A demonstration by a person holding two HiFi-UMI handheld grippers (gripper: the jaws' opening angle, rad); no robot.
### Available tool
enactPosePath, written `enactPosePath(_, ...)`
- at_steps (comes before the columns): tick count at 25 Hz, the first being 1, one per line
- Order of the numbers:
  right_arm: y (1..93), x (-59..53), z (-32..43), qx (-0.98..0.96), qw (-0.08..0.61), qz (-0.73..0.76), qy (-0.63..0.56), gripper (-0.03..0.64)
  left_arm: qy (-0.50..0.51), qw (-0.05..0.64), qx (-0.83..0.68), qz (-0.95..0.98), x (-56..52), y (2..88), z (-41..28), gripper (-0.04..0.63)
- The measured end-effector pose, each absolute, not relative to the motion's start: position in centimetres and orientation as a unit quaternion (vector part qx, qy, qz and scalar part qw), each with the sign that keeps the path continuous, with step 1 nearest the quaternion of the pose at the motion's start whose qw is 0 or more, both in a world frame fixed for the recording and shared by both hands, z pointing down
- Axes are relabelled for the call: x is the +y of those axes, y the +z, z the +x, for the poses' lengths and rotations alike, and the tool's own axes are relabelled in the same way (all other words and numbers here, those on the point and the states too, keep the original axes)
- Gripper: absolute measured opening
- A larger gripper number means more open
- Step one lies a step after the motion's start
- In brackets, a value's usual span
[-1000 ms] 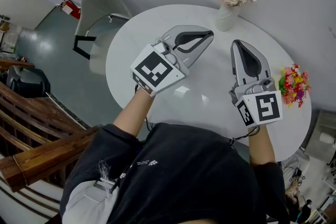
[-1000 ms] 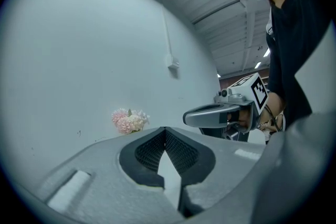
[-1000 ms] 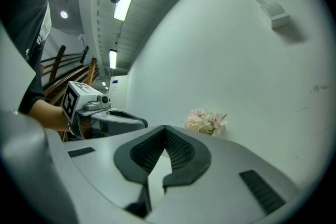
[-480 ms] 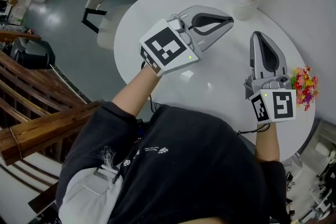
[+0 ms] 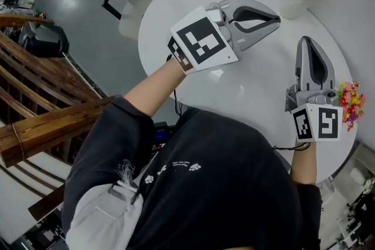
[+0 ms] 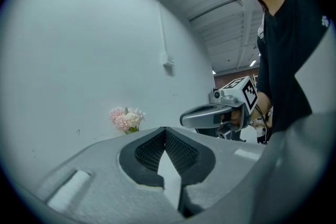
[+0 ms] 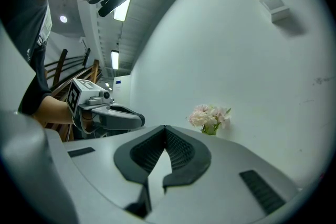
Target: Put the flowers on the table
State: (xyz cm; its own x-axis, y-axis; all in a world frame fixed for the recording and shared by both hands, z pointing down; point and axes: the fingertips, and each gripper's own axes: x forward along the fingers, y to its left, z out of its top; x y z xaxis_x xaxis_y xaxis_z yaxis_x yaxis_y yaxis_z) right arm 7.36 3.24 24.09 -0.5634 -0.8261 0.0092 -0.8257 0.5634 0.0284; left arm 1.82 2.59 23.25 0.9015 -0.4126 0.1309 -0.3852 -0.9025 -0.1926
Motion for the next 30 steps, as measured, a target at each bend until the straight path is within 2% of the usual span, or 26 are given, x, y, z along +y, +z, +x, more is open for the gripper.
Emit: enactPosePath(30, 24.4, 2.8, 8.1, -0.874, -0.003, 0.485, 0.004, 0.012, -0.072, 0.074, 0.208, -0.973, 2.5, 22.4, 3.1, -0.003)
